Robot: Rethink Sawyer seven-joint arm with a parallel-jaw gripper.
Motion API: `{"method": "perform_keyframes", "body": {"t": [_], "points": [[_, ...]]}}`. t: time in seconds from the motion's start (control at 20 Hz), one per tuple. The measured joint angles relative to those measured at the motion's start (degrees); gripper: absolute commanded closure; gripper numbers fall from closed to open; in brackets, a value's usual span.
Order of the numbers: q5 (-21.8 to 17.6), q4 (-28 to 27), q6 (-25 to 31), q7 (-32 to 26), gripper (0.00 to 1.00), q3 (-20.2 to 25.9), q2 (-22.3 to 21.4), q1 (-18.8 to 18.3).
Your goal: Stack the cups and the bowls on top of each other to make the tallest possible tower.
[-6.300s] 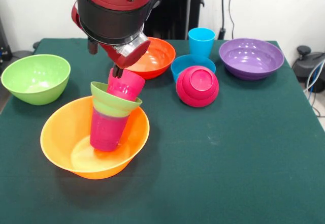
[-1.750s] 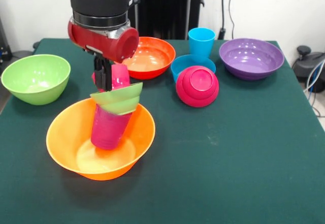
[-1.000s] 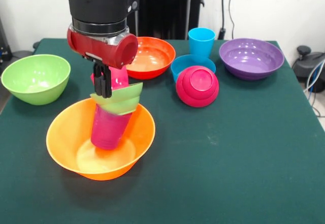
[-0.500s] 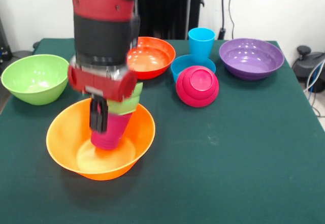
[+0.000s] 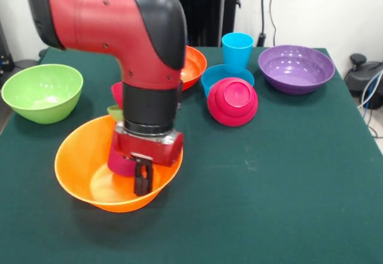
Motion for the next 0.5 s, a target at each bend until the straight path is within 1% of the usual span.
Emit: {"method": "perform_keyframes", "body": {"t": [0.15, 0.2, 0.3, 0.4, 0.45, 0.5], "points": [[-0.07, 0.60, 0.27, 0.00, 1.00, 0.28, 0.29, 0.20], [-0.05, 2.67, 1.53, 0.00, 1.00, 1.01, -0.68, -0.05], [-0.06, 4.07, 2.53, 0.00, 1.00, 1.44, -1.55, -0.27], [0.04, 7.77, 5.99, -0.18, 1.00, 2.66, -4.14, -1.08], [0.05, 8.48, 6.91, -0.24, 1.00, 2.89, -4.68, -1.25], [0.19, 10.81, 10.51, -0.59, 1.00, 3.70, -6.57, -1.91]]}}
